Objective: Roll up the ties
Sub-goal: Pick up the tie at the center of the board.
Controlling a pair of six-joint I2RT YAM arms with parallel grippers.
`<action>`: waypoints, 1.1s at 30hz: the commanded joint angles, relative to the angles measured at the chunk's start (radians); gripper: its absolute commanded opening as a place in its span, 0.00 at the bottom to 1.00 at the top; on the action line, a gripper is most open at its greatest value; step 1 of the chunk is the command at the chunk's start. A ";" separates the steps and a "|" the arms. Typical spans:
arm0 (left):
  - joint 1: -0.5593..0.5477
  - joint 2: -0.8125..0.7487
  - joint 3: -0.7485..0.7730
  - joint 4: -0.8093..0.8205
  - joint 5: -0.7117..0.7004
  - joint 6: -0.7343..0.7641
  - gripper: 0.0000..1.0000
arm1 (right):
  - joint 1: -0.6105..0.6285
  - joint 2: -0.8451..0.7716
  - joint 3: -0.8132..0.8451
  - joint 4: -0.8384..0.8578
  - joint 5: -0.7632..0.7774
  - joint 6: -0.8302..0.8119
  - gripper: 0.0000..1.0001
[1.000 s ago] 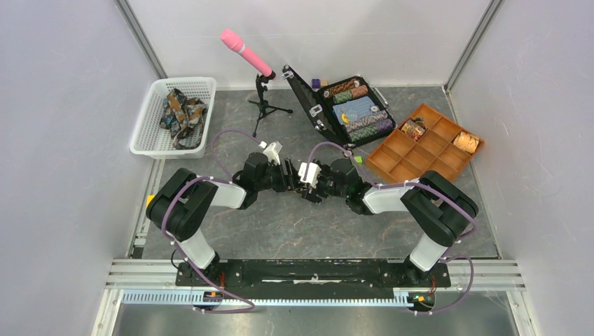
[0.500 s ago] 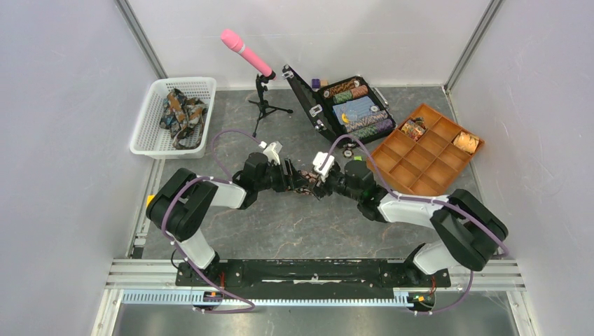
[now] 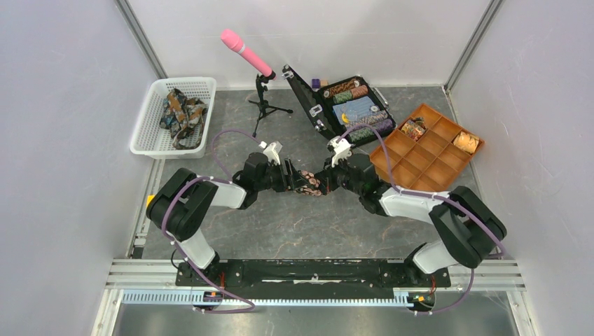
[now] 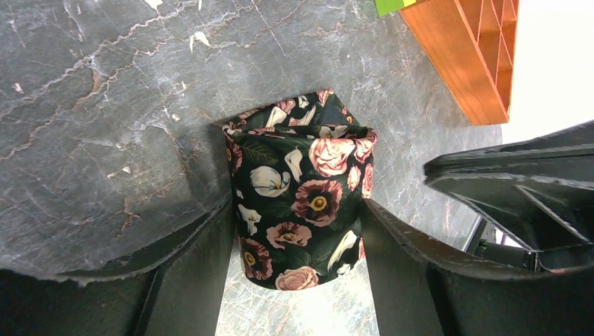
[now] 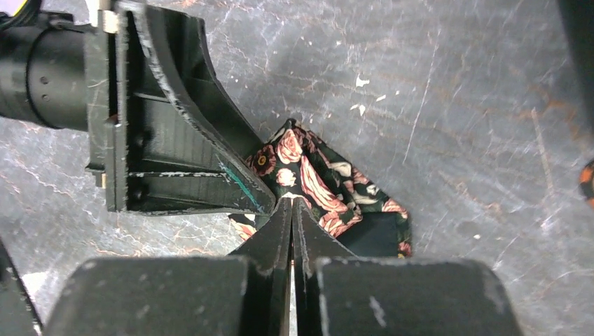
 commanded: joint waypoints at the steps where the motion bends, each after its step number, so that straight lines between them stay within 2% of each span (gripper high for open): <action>1: -0.002 0.003 0.024 0.033 0.009 -0.017 0.72 | -0.013 0.051 0.049 -0.016 -0.066 0.182 0.00; 12: -0.002 -0.004 0.031 0.016 0.007 -0.010 0.73 | -0.017 0.152 0.108 -0.082 -0.111 0.259 0.00; 24: -0.001 0.017 0.042 0.022 0.014 -0.012 0.75 | -0.017 0.170 0.131 -0.213 0.026 0.236 0.00; 33: -0.002 0.052 0.046 0.047 0.037 -0.012 0.75 | -0.016 0.176 0.146 -0.240 0.055 0.229 0.00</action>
